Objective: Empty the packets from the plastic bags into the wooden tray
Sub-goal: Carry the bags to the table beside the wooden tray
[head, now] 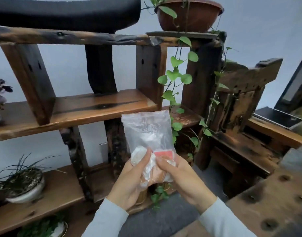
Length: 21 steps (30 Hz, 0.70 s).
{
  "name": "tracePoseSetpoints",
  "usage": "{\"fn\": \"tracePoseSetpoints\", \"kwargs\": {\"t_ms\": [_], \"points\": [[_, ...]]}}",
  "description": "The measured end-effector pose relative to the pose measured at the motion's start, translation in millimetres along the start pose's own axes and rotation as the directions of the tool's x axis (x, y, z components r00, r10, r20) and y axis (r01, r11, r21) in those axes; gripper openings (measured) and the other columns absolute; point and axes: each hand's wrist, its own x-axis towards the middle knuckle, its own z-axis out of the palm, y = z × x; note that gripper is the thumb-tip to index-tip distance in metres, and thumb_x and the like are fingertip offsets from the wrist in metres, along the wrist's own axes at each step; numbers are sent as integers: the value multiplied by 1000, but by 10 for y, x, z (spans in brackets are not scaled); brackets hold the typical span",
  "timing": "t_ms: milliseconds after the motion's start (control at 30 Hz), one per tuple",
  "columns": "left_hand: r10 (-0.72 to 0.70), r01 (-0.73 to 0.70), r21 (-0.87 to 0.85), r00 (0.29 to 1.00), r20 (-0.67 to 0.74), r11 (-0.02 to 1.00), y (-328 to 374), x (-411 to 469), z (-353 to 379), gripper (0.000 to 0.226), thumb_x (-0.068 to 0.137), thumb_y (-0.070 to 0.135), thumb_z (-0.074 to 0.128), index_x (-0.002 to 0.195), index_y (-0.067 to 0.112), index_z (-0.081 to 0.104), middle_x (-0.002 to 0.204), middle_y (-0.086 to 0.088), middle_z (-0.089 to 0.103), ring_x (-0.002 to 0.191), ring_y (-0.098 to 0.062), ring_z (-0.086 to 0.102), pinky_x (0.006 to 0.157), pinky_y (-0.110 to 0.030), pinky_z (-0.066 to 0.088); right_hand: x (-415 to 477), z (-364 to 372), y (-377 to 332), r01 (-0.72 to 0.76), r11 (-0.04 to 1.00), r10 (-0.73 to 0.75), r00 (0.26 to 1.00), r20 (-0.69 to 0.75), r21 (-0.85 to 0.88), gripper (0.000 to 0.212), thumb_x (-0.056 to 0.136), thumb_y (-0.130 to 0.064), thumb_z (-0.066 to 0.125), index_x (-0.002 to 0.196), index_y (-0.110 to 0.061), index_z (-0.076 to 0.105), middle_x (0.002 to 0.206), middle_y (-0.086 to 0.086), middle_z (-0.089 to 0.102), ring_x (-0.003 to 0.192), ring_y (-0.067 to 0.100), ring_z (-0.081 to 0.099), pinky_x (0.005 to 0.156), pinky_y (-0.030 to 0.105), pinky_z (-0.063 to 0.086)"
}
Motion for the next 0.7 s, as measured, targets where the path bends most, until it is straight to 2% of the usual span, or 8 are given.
{"fn": "tracePoseSetpoints", "kwargs": {"t_ms": [100,167,233,300,367,467,633,700], "points": [[-76,65,92,989,125,994,-245,-93,282,47,77,15,74,123,15,62,117,-18,72,104,-31,71,91,-48,57,-374,-272,146,25,993,-49,974,-221,-113,31,100,-28,62,128,-17,67,118,3,78,110,20,74,94,36,60],[-100,74,153,980,171,985,-441,-138,458,55,76,1,77,127,13,58,124,-23,67,110,-32,69,93,-47,56,-658,-438,220,47,987,-97,939,-329,-156,25,99,-34,62,122,-26,70,116,-5,78,110,13,74,95,31,59],[-102,72,176,980,170,982,-660,-199,634,58,76,-2,78,128,13,58,125,-22,66,115,-34,66,101,-52,50,-927,-627,272,56,981,-126,913,-389,-187,28,95,-44,65,119,-30,72,117,-7,78,110,10,73,98,35,57],[-106,81,167,983,151,983,-839,-272,770,53,76,2,80,124,14,63,122,-19,69,114,-36,66,102,-58,48,-1156,-787,284,39,988,-95,916,-390,-150,41,88,-52,71,121,-28,72,119,-4,77,111,14,73,100,42,57],[-125,101,153,980,157,983,-1046,-400,964,48,77,7,79,122,12,64,120,-19,70,112,-38,66,100,-59,48,-1425,-999,313,25,997,-50,916,-398,-66,47,86,-44,77,124,-17,70,119,4,78,112,22,74,102,50,56],[-151,121,177,974,167,977,-1347,-623,1256,38,86,9,70,123,9,63,117,-18,72,108,-33,70,93,-49,55,-1837,-1258,393,32,997,2,909,-417,75,42,89,-20,78,126,-4,65,119,15,76,113,32,73,102,51,55],[-206,165,208,960,190,964,-1796,-883,1696,34,91,15,65,126,14,61,114,-8,75,104,-22,72,82,-34,61,-2419,-1528,560,59,990,9,876,-483,126,43,91,-11,75,129,-1,58,124,22,72,116,37,70,100,50,56],[-229,195,165,947,227,967,-1928,-932,1794,41,89,15,66,129,13,59,119,-11,73,110,-26,70,89,-38,59,-2601,-1622,599,71,992,-11,865,-501,101,41,92,-9,74,130,-3,59,125,21,72,117,37,69,102,51,55]]}}
